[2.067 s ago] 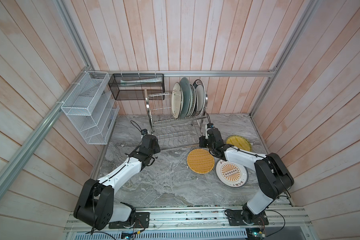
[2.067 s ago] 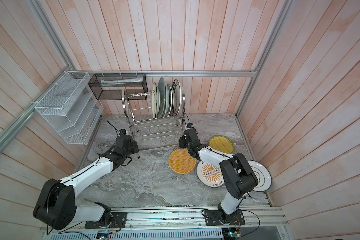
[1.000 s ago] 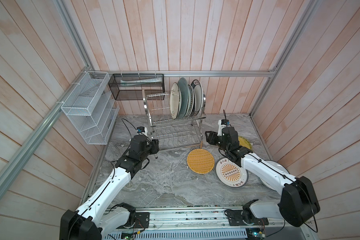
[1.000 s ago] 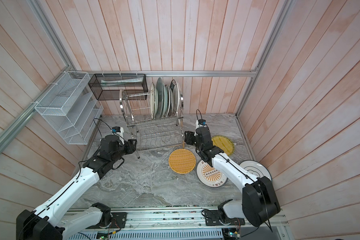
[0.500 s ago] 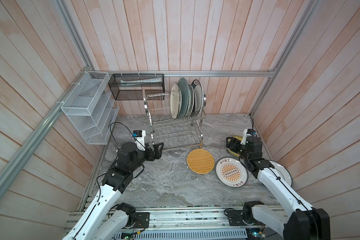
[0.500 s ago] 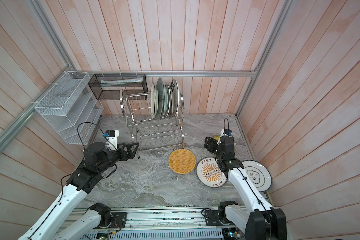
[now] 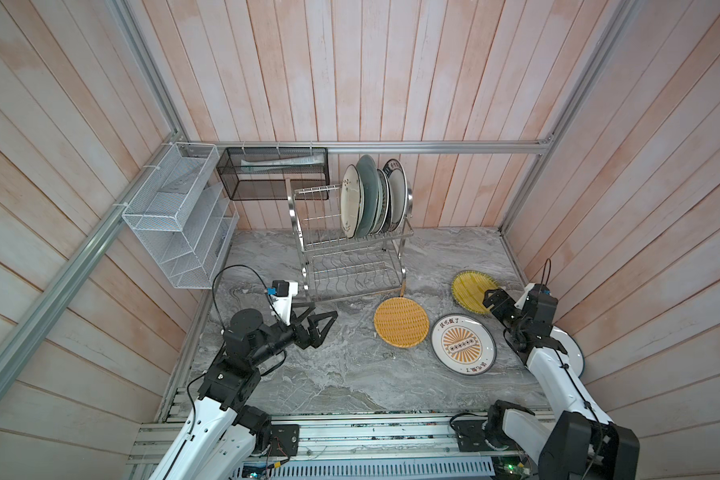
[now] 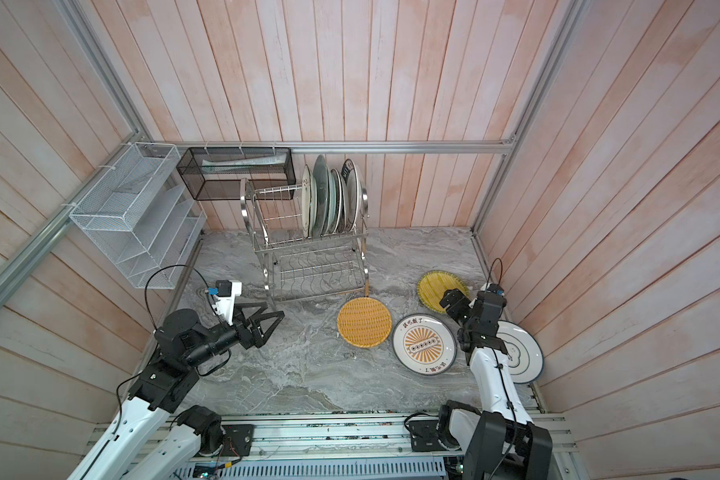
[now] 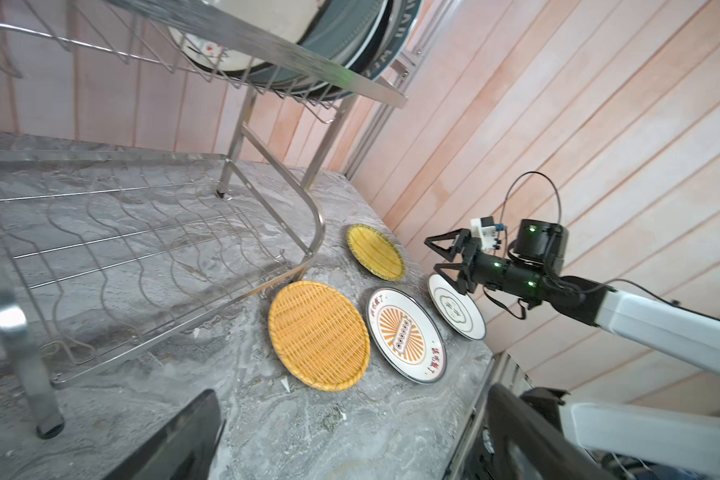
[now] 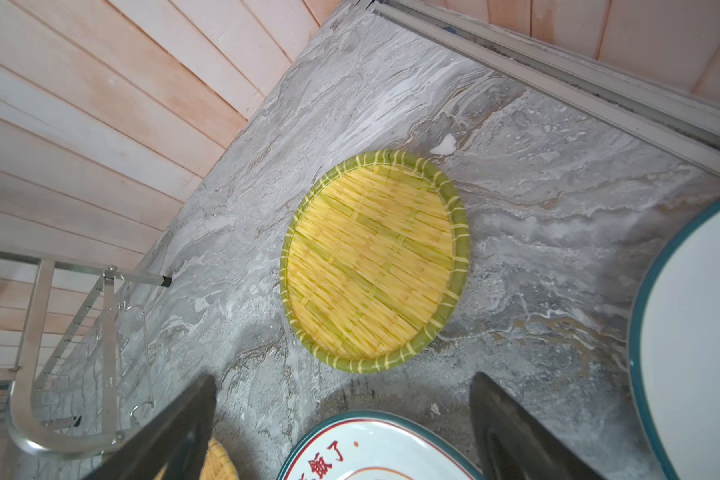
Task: Load the plates into the dish rack
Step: 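Reach the right gripper down to the yellow-green bamboo tray's edge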
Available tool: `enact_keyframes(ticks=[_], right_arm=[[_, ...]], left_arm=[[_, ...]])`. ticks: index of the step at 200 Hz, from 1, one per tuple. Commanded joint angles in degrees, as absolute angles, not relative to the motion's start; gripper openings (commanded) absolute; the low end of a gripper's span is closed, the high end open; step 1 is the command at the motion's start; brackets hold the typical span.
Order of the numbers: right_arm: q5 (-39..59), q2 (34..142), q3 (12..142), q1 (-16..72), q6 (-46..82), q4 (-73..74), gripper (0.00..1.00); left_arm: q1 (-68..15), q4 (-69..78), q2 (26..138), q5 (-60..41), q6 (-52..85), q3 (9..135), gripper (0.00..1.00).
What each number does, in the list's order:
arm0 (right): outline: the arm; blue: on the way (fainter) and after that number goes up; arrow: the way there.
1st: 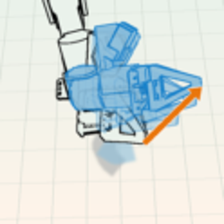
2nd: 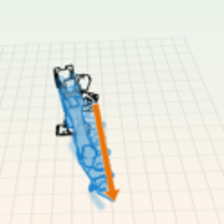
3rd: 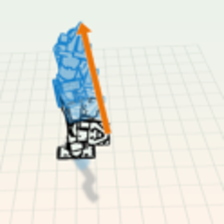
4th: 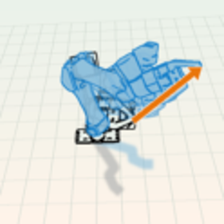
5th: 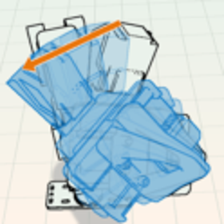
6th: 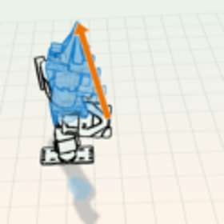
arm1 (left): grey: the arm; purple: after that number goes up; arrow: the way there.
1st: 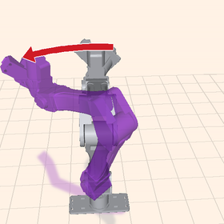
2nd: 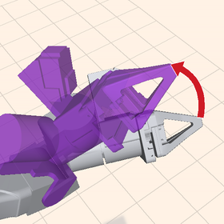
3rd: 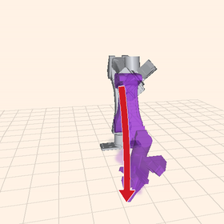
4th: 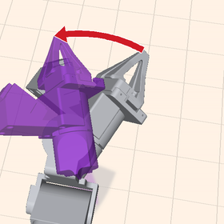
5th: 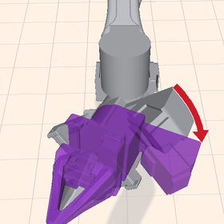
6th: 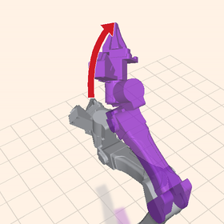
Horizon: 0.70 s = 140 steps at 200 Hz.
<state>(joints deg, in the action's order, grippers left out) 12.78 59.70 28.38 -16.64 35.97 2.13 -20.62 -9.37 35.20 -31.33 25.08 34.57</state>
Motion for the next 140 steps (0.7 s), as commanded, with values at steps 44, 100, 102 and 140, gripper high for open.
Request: enact_keyframes(ticks=[44,100,102,140], right_arm=[[24.6,64.8,23.4,-23.5,40.0,12.0,0.94],[31.4,72.2,22.9,-25.7,42.2,19.4,0.88],[31.5,72.5,23.1,-25.7,42.2,19.5,0.88],[34.7,78.4,24.0,-26.3,45.1,24.4,0.83]], left_arm=[[-19.4,-5.9,35.8,-41.1,25.0,33.8,1.00],[-16.6,-3.3,35.9,-44.4,26.5,32.8,1.00],[-16.6,-3.3,35.9,-44.5,26.5,32.8,1.00],[-16.1,-2.8,36.0,-44.9,26.8,32.5,1.00]])
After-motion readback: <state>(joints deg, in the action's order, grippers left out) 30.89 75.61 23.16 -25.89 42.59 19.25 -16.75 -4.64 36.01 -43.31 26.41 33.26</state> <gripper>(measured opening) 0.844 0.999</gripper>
